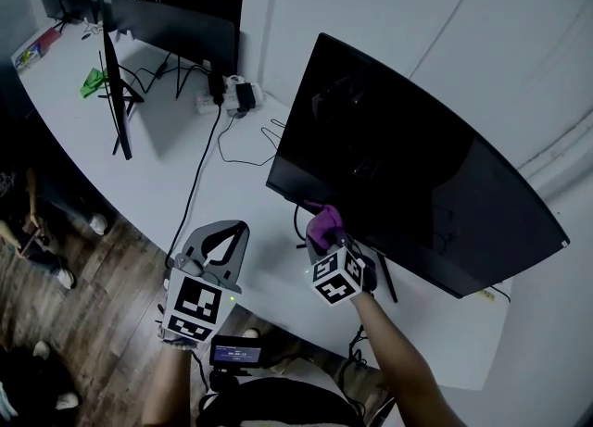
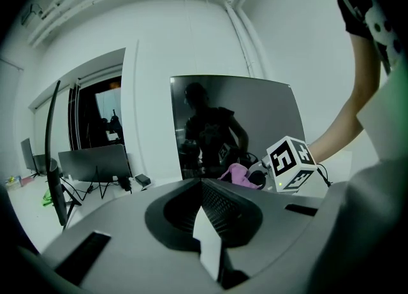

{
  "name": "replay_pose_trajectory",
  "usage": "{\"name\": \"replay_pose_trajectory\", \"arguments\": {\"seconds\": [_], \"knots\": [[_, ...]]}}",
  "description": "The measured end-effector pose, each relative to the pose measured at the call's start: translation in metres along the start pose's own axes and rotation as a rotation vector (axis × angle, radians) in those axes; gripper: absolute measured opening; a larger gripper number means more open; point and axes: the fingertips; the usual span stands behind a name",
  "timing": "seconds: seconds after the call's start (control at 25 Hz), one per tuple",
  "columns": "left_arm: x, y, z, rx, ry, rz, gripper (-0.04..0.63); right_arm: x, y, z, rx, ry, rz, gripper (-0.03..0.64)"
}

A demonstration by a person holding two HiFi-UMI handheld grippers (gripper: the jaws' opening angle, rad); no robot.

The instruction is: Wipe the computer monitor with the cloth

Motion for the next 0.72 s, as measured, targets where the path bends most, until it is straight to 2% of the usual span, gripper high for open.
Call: {"name": "replay_pose_trajectory", "arguments": {"seconds": [0.72], "knots": [[-0.017,-0.042,0.026,-0.012,-0.038,-0.063,0.006,0.062,-0.017,-0.096,-0.015,0.076,-0.103,0.075]]}}
Point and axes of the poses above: the fingertips, and each gripper's own axes: x forward along the fingers, y to its right, z out of its underside, and after that the axes turned 10 degrees about -z, right-handed
